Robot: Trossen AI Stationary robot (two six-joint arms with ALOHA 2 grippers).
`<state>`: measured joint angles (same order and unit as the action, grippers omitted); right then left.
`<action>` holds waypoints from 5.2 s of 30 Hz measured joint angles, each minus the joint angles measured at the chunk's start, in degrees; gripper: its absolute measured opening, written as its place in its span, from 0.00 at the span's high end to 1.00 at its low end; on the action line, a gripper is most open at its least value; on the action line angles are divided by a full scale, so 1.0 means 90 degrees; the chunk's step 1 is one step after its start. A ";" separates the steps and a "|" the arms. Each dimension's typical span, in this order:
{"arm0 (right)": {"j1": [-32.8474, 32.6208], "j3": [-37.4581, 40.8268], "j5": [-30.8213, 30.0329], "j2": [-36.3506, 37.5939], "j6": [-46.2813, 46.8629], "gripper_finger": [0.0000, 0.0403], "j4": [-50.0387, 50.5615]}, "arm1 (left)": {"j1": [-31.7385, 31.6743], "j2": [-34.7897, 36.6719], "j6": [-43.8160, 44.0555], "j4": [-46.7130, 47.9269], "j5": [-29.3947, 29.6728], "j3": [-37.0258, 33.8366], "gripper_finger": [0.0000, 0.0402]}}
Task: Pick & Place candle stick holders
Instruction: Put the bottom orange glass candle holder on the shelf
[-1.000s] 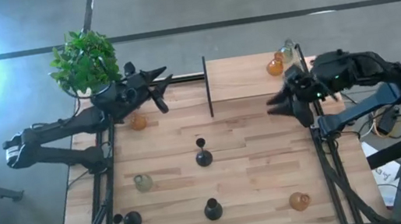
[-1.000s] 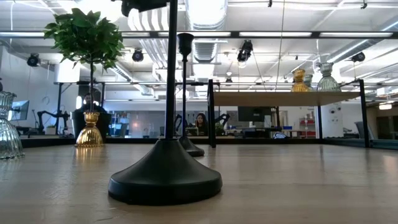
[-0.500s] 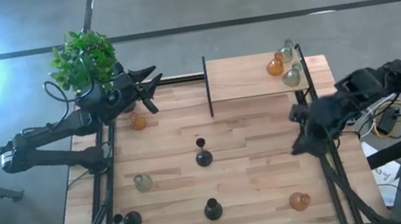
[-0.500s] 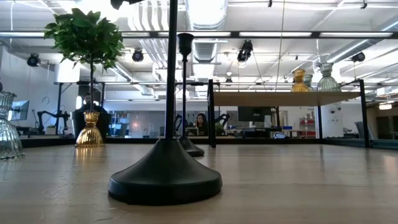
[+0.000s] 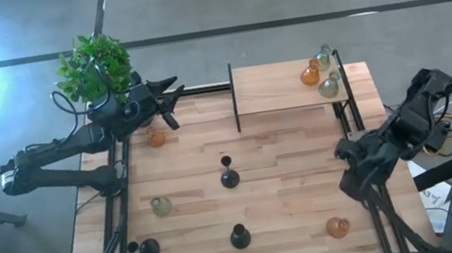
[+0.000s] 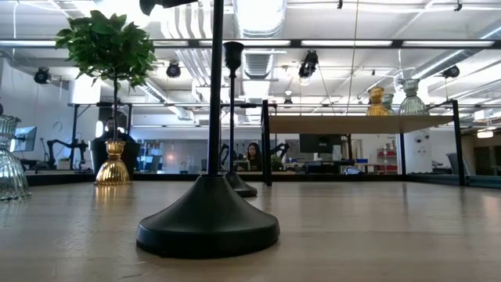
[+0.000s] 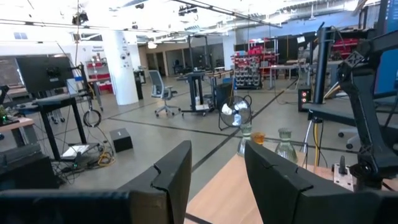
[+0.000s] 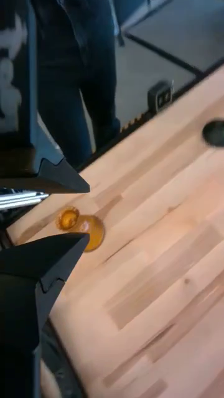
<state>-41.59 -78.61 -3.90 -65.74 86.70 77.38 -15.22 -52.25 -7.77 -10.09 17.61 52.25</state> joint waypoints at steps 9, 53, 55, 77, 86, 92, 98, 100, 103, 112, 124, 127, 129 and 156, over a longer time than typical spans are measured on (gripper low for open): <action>-0.0948 0.1123 -0.0071 -0.0017 0.1636 0.76 -0.0442 | 0.0000 0.0000 0.0008 -0.0005 0.0002 0.0000 0.62; -0.1796 0.4317 0.0505 -0.0012 0.2706 0.78 -0.4779 | -0.0005 -0.0002 0.0005 0.0180 0.0007 -0.0012 0.62; -0.1793 0.4502 0.0483 -0.0012 0.2734 0.79 -0.5159 | -0.0005 -0.0002 0.0005 0.0182 0.0007 -0.0012 0.62; -0.0239 0.5224 0.0062 0.0022 0.1394 0.95 -0.6069 | -0.0005 -0.0002 0.0001 0.0180 0.0010 -0.0012 0.62; 0.1352 0.5234 -0.0294 0.0012 0.0040 0.95 -0.5955 | -0.0002 -0.0012 -0.0061 0.0308 0.0010 -0.0012 0.62; 0.2433 0.5234 -0.0553 0.0012 -0.0537 0.95 -0.5844 | -0.0001 -0.0012 -0.0010 0.0345 0.0010 -0.0012 0.62; 0.3404 0.5234 -0.0617 0.0010 -0.0899 0.95 -0.5838 | 0.0000 -0.0012 0.0000 0.0347 0.0010 -0.0012 0.62; 0.3662 0.5234 -0.0658 0.0005 -0.0926 0.95 -0.5836 | 0.0000 -0.0012 0.0033 0.0347 0.0010 -0.0012 0.62; 0.3930 0.5234 -0.0655 0.0005 -0.0972 0.95 -0.5829 | 0.0000 -0.0012 0.0094 0.0350 0.0007 -0.0012 0.62; 0.4360 0.5274 -0.0926 -0.0002 -0.1331 0.88 -0.5981 | 0.0000 -0.0012 0.0171 0.0350 0.0007 -0.0012 0.62; 0.4397 0.5211 -0.0903 0.0076 -0.1459 0.86 -0.5990 | 0.0000 -0.0012 0.0197 0.0345 0.0008 -0.0012 0.62; 0.4397 0.5048 -0.0907 0.0084 -0.1665 0.91 -0.5985 | 0.0000 -0.0012 0.0199 0.0345 0.0007 -0.0012 0.62; 0.4399 0.4918 -0.0918 0.0085 -0.1873 0.95 -0.5906 | 0.0000 -0.0012 0.0199 0.0344 0.0008 -0.0012 0.62; 0.5086 0.3762 0.1440 0.0100 -0.2781 0.97 -0.2967 | 0.0000 -0.0012 0.0414 0.0340 -0.0182 -0.0012 0.62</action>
<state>4.18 -44.75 9.06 -64.84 61.67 50.68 -15.22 -52.36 -4.04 -7.03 15.97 52.14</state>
